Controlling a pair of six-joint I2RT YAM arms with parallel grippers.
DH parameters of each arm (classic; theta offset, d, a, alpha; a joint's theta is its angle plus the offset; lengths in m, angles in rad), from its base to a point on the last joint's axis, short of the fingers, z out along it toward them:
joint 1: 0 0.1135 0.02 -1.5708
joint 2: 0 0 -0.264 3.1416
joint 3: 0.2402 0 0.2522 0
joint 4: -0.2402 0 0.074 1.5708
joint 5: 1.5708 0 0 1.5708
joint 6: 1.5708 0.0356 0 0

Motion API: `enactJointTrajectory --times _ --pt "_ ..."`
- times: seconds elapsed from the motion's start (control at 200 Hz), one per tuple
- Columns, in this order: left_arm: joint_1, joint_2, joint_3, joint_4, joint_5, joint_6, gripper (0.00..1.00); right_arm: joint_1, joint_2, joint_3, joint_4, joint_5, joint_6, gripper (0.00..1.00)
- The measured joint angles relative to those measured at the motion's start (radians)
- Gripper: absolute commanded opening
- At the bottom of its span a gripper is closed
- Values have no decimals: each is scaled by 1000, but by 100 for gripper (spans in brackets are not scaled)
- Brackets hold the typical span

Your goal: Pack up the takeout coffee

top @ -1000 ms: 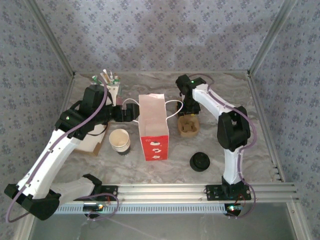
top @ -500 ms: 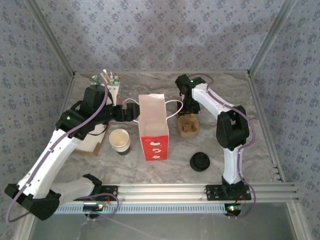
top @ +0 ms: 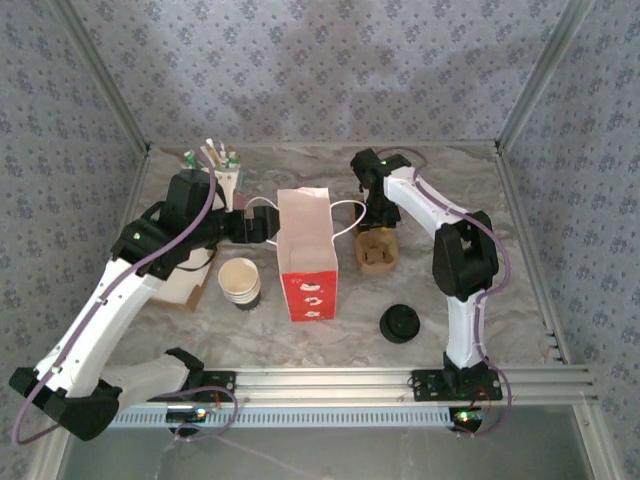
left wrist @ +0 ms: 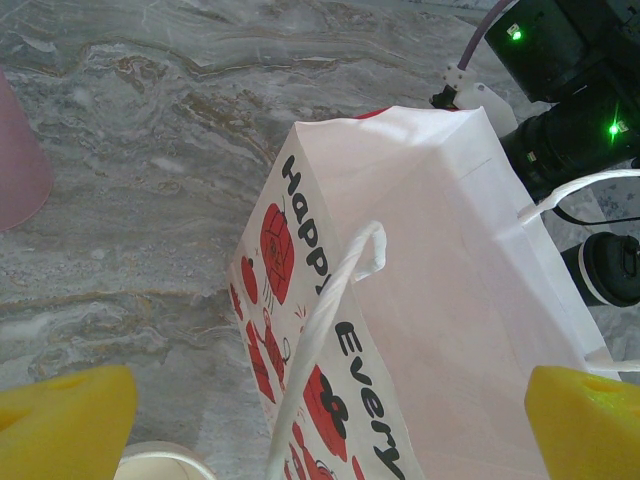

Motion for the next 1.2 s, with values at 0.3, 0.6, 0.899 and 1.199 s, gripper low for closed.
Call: enactJointTrajectory --times 0.3,0.6,0.899,1.199 --pt "0 0 0 0 0 0 99 -5 3 -2 2 -1 0 49" --pt "0 0 0 1 0 0 99 -7 13 -5 5 -4 0 46" --pt "0 0 0 1 0 0 99 -7 14 -6 5 -5 4 38" --pt "0 0 0 1 0 -1 99 -7 14 -6 4 -5 4 37"
